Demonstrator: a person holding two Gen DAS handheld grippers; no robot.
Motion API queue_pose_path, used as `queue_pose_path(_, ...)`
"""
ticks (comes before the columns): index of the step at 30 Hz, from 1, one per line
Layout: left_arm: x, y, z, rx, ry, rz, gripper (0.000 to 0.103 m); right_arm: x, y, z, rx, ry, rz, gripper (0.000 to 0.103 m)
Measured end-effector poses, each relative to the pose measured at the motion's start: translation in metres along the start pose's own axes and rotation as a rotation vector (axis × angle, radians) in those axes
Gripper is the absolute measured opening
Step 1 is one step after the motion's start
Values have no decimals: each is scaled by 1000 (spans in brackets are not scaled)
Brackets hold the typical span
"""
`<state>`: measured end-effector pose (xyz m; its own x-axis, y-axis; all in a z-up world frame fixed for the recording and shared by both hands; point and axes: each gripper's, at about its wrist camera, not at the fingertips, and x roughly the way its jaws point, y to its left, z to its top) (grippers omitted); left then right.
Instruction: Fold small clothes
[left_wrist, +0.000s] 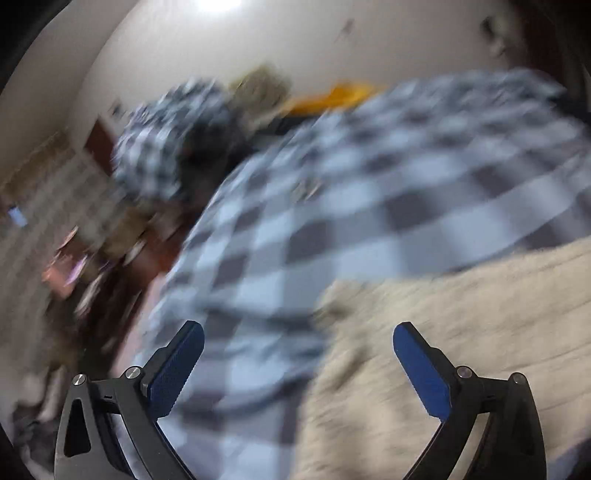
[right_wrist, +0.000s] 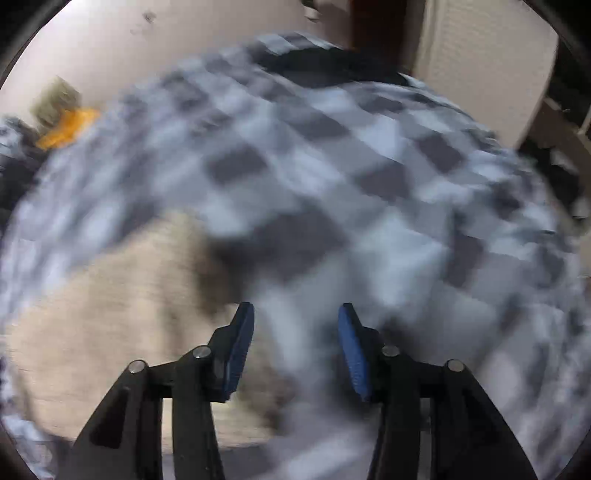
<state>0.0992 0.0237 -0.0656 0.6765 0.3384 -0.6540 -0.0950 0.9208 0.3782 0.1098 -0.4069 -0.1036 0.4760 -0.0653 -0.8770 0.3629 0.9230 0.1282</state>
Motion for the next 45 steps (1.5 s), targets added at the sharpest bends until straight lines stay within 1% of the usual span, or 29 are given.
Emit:
queue_pose_path(1, -9, -5, 1, -12, -47, -147, 103, -3, 15, 2, -13, -17, 38, 70)
queue_pose_path(3, -10, -20, 0, -17, -32, -379, 103, -5, 53, 1, -76, -70, 105, 84)
queue_pose_path(5, 1, -38, -3, 9, 46, -546, 103, -2, 86, -1, -149, -93, 178, 85)
queue_pose_path(6, 10, -50, -9, 45, 105, -626, 103, 4, 114, -10, -204, -74, 222, 85)
queue_pose_path(7, 16, -61, -15, 83, 156, -648, 103, 14, 129, -13, -249, -49, 250, 85)
queue_pose_path(8, 24, -67, -20, 118, 194, -634, 103, 25, 146, -19, -305, -19, 270, 85)
queue_pose_path(10, 40, -71, -29, 156, 233, -590, 103, 52, 167, -28, -419, 36, 245, 85)
queue_pose_path(11, 46, -65, -31, 140, 235, -612, 103, 66, 174, -33, -484, 53, 212, 85)
queue_pose_path(13, 56, -49, -28, 106, 254, -586, 103, 81, 168, -37, -555, 40, 212, 88)
queue_pose_path(15, 68, -28, -27, 75, 282, -373, 103, 81, 145, -28, -511, 53, 228, 90)
queue_pose_path(17, 90, 4, -31, -36, 366, -333, 103, 79, 117, -14, -431, 78, 246, 90)
queue_pose_path(18, 99, 22, -35, -98, 417, -305, 103, 77, 96, -7, -377, 60, 157, 90)
queue_pose_path(20, 113, 56, -44, -260, 511, -293, 103, 81, 54, 4, -284, 40, -133, 96)
queue_pose_path(21, 116, 70, -47, -311, 544, -212, 103, 79, 26, 7, -207, 45, -184, 96)
queue_pose_path(22, 118, 88, -51, -322, 590, 12, 103, 74, 6, 7, -147, 48, -223, 96)
queue_pose_path(23, 115, 100, -52, -323, 590, 121, 103, 70, -9, 7, -102, 49, -269, 96)
queue_pose_path(24, 111, 116, -50, -353, 553, 180, 103, 62, -22, 7, -68, 38, -310, 96)
queue_pose_path(25, 106, 125, -49, -388, 525, 178, 103, 55, -28, 8, -54, 18, -323, 96)
queue_pose_path(27, 92, 145, -40, -529, 437, 108, 103, 37, -30, 9, -34, -40, -325, 97)
queue_pose_path(28, 83, 147, -36, -589, 380, 54, 103, 27, -23, 12, -29, -75, -309, 97)
queue_pose_path(30, 74, 133, -22, -632, 289, -50, 103, 12, 1, 18, -50, -142, -250, 97)
queue_pose_path(31, 63, 116, -12, -613, 222, -147, 103, 12, 20, 18, -76, -166, -222, 97)
queue_pose_path(33, 55, 84, 1, -525, 146, -306, 103, 12, 64, 15, -147, -195, -160, 97)
queue_pose_path(34, 53, 56, 10, -426, 123, -441, 103, 15, 86, 13, -181, -198, -126, 97)
queue_pose_path(36, 56, 19, 18, -315, 117, -558, 103, 21, 130, 4, -259, -203, -63, 97)
queue_pose_path(40, 59, -40, 25, -181, 64, -606, 103, 38, 208, -27, -457, -242, 64, 97)
queue_pose_path(42, 71, -63, 26, -116, 97, -539, 103, 47, 232, -41, -522, -242, 126, 97)
queue_pose_path(44, 81, -69, 24, -66, 91, -468, 103, 61, 244, -48, -553, -234, 86, 97)
queue_pose_path(45, 81, -68, 20, -52, 82, -435, 103, 70, 242, -46, -556, -210, 90, 97)
